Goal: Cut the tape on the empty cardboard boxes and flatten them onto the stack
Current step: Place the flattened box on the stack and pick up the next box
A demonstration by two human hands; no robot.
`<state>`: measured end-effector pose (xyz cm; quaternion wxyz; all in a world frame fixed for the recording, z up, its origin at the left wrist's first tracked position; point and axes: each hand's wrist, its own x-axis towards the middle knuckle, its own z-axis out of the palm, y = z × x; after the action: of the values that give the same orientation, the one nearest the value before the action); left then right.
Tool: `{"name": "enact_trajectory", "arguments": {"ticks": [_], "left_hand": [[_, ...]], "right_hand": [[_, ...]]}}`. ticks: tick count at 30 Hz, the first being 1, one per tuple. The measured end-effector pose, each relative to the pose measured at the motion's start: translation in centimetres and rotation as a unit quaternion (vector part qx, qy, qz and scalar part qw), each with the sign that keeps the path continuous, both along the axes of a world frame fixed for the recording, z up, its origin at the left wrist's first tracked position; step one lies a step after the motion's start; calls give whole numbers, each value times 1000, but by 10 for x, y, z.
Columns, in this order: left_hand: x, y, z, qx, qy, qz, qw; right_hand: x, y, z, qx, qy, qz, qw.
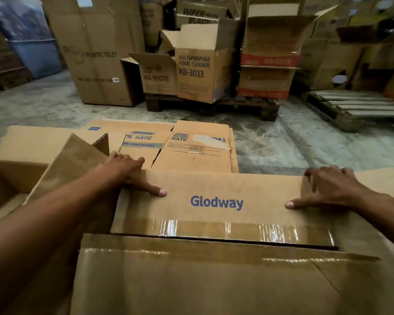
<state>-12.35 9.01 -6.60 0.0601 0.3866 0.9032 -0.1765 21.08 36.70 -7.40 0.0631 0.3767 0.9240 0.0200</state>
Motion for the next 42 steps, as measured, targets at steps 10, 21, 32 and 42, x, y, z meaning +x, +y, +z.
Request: {"name": "enact_trajectory", "arguments": {"ticks": [10, 21, 32, 42], "left_hand": [[76, -51, 39, 282, 120, 1, 952], [133, -115, -67, 448, 113, 29, 886], [164, -154, -84, 481, 65, 61, 872], [166, -157, -51, 525, -117, 93, 838]], "right_hand": [[77, -41, 57, 195, 78, -69, 975], [146, -98, -26, 57, 258, -140, 954], [169, -139, -47, 120, 292, -151, 937], [183, -152, -56, 106, 322, -148, 929]]}}
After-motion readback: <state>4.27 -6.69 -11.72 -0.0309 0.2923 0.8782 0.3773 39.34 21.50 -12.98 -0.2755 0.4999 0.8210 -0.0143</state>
